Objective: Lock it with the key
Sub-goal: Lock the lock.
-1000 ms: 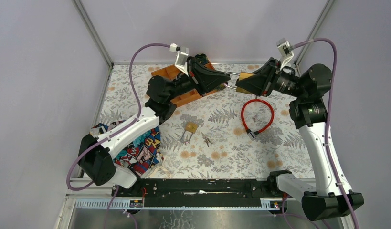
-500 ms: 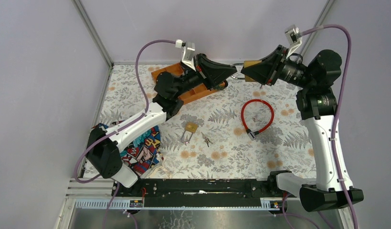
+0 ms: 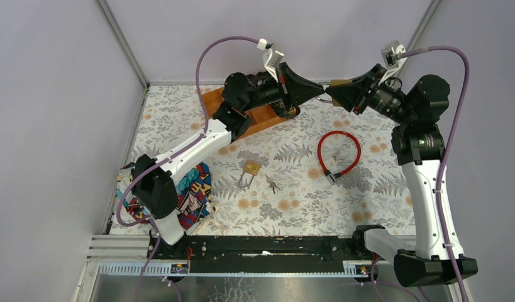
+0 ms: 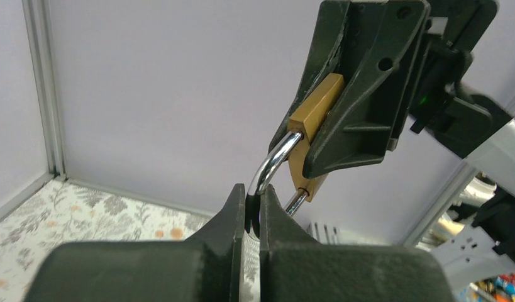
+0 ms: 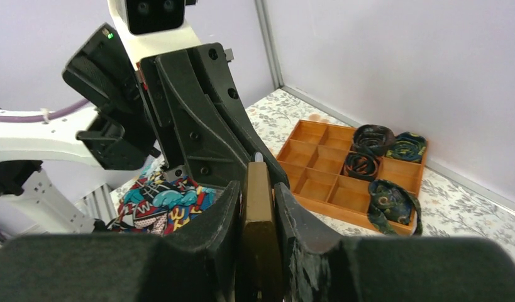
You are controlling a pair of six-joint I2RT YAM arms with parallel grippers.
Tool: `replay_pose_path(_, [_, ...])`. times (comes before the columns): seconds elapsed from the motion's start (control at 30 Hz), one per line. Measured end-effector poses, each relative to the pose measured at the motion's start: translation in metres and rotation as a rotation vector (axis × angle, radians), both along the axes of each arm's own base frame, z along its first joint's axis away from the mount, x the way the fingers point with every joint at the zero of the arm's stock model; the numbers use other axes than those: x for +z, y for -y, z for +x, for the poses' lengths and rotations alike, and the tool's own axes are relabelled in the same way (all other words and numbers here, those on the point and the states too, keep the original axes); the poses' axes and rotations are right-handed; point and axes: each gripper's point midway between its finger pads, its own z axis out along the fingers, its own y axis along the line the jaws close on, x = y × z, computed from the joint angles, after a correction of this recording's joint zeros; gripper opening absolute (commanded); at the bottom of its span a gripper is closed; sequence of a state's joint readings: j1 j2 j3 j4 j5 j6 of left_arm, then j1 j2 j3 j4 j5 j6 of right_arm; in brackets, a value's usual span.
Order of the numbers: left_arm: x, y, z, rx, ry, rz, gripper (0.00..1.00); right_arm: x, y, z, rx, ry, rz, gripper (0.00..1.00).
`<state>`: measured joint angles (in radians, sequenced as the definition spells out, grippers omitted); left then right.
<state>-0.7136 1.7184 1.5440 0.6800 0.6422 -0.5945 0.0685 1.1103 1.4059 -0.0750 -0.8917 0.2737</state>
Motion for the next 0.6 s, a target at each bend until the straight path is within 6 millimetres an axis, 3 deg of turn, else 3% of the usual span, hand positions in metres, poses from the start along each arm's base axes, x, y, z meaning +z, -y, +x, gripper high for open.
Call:
replay_pose_path(0.27, [-0.014,0.003,0.005,-0.02,0.007,0.156,0.0,-0.012,0.003,0.007,-0.017,-0.009,-0.026,0.0])
replay_pose_path(0.6, [-0.006,0.003,0.007,-0.014,-0.027,0.186,0.0,-0.011,0.002,0.013,-0.01,0.016,-0.017,0.0])
